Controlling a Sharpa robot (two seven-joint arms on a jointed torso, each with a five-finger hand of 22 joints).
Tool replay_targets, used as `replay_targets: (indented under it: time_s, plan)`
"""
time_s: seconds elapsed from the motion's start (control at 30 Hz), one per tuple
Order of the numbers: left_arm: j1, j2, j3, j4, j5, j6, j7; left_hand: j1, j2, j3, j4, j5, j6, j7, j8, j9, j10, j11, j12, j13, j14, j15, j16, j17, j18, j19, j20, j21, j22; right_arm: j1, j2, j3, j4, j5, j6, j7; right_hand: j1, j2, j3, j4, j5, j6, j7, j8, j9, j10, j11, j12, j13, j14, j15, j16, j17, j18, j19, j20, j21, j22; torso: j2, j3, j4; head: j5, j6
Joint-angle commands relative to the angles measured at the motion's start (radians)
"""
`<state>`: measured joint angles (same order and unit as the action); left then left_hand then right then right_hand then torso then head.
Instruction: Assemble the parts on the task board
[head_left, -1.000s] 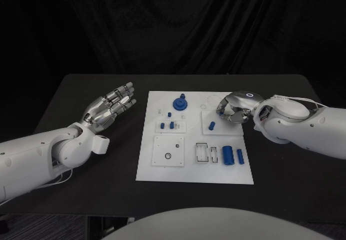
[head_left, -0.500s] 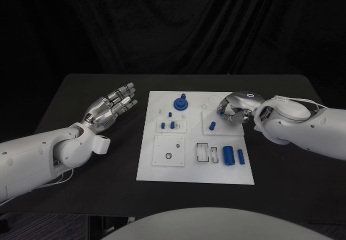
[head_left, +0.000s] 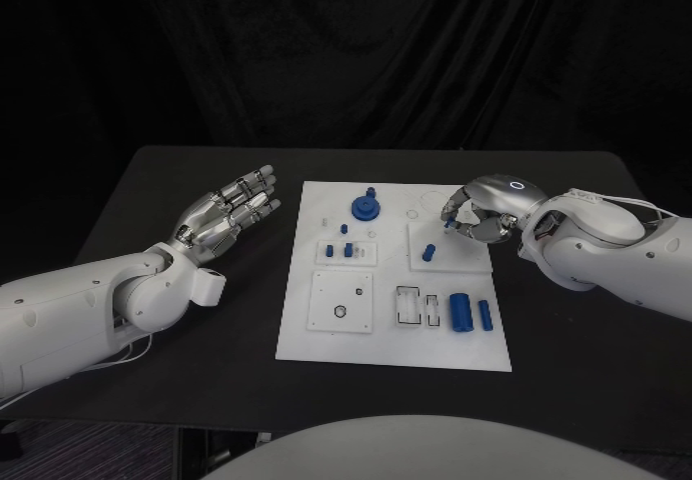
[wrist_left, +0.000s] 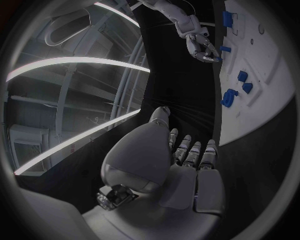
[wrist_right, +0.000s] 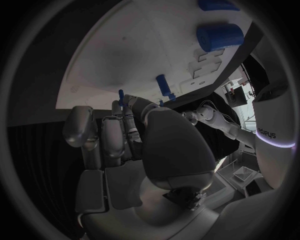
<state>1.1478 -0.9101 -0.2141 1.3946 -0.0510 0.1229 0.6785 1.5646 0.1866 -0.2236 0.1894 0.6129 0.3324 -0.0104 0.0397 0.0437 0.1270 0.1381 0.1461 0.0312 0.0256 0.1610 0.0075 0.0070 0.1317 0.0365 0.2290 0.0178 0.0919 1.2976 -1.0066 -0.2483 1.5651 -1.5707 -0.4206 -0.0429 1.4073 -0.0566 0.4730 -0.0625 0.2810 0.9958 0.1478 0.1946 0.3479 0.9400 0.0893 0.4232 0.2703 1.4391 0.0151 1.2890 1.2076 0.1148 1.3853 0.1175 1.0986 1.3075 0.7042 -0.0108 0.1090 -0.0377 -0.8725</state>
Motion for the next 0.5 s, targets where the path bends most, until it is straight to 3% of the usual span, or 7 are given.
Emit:
replay_targets:
  time_s: [0.03, 0.27, 0.5]
  plan:
    - [-0.002, 0.004, 0.001, 0.002, 0.005, 0.014, 0.053, 0.012, 0.001, 0.0, -0.007, 0.007, 0.002, 0.008, 0.002, 0.0, -0.007, 0.001, -0.007, 0.0, 0.0, 0.007, 0.004, 0.001, 0.006, 0.002, 0.004, 0.006, 0.0, 0.017, -0.004, 0.001, 0.012, -0.016, -0.05, 0.016, 0.011, -0.002, -0.007, 0.0, -0.004, 0.009, -0.001, 0.005, 0.004, 0.011, -0.001, 0.005, 0.0, -0.001, -0.007, 0.007, 0.001, -0.02, 0.003, -0.006, 0.01, 0.139, -0.001, -0.0009, -0.0007, 0.004, 0.0]
    - [-0.003, 0.006, 0.001, 0.003, 0.005, 0.016, 0.052, 0.013, 0.002, 0.002, -0.01, 0.007, 0.004, 0.012, 0.003, 0.0, -0.008, 0.002, -0.008, 0.0, 0.0, 0.008, 0.004, 0.001, 0.006, 0.002, 0.005, 0.006, -0.001, 0.058, -0.017, 0.001, 0.06, -0.029, -0.049, 0.014, 0.012, -0.003, -0.008, 0.0, -0.005, 0.01, -0.001, 0.006, 0.005, 0.014, -0.002, 0.005, -0.001, 0.0, -0.007, 0.007, 0.001, -0.02, 0.003, -0.006, 0.011, 0.139, -0.001, -0.0029, -0.001, 0.01, 0.0]
    - [-0.004, 0.008, 0.001, 0.004, 0.005, 0.014, 0.055, 0.014, 0.003, 0.003, -0.012, 0.008, 0.003, 0.013, 0.003, 0.0, -0.008, 0.003, -0.008, 0.0, -0.002, 0.007, 0.004, 0.001, 0.006, 0.001, 0.005, 0.006, -0.002, 0.07, -0.021, 0.001, 0.163, -0.072, -0.017, 0.011, 0.012, -0.005, -0.009, 0.0, -0.005, 0.009, -0.001, 0.005, 0.005, 0.013, -0.001, 0.003, -0.002, 0.0, -0.008, 0.008, 0.002, -0.02, 0.004, -0.006, 0.012, 0.139, 0.0, -0.0022, 0.0024, 0.015, 0.0]
